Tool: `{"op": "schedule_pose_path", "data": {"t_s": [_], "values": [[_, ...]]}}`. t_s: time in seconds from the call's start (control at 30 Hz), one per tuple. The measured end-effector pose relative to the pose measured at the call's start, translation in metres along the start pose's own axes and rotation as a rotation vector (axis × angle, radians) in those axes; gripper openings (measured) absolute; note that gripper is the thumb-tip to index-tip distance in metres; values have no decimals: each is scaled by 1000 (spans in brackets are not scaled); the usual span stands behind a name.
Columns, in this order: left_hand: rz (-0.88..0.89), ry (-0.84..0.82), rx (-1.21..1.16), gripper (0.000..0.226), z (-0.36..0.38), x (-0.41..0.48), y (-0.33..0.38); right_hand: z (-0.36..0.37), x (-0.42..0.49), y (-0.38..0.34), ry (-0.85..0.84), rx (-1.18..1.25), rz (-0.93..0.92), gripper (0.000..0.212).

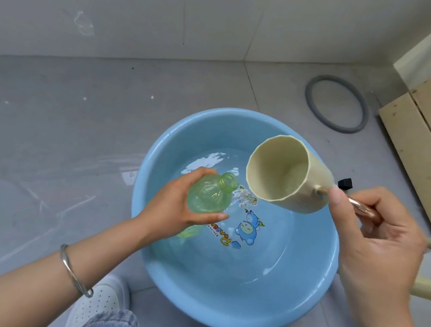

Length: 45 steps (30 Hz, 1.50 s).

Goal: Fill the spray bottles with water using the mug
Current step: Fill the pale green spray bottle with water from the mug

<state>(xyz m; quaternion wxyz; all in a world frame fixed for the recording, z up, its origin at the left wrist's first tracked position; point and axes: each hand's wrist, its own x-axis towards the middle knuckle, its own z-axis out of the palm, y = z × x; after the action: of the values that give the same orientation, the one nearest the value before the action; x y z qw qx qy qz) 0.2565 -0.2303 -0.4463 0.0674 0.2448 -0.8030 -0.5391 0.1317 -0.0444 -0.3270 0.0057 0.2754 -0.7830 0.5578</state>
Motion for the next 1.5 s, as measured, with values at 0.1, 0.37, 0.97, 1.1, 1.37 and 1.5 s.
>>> {"op": "schedule_pose_path", "data": {"t_s": [0.1,0.37,0.97,1.1,1.37,1.5], "values": [[16,0,1,65,2,1,1,2,-1,-4,-20,-157,-169,25],[12,-1,10,63,2,0,0,7,-3,-7,-38,-343,-383,29],[11,-14,24,64,4,0,-3,14,-3,-15,-70,-550,-778,33],[16,-10,22,69,6,0,-4,13,-2,-14,-71,-581,-844,35],[-1,-28,15,71,6,-1,-4,15,-4,-14,-87,-587,-973,27],[-11,-22,10,67,7,0,-6,14,-4,-9,-73,-552,-915,27]]}}
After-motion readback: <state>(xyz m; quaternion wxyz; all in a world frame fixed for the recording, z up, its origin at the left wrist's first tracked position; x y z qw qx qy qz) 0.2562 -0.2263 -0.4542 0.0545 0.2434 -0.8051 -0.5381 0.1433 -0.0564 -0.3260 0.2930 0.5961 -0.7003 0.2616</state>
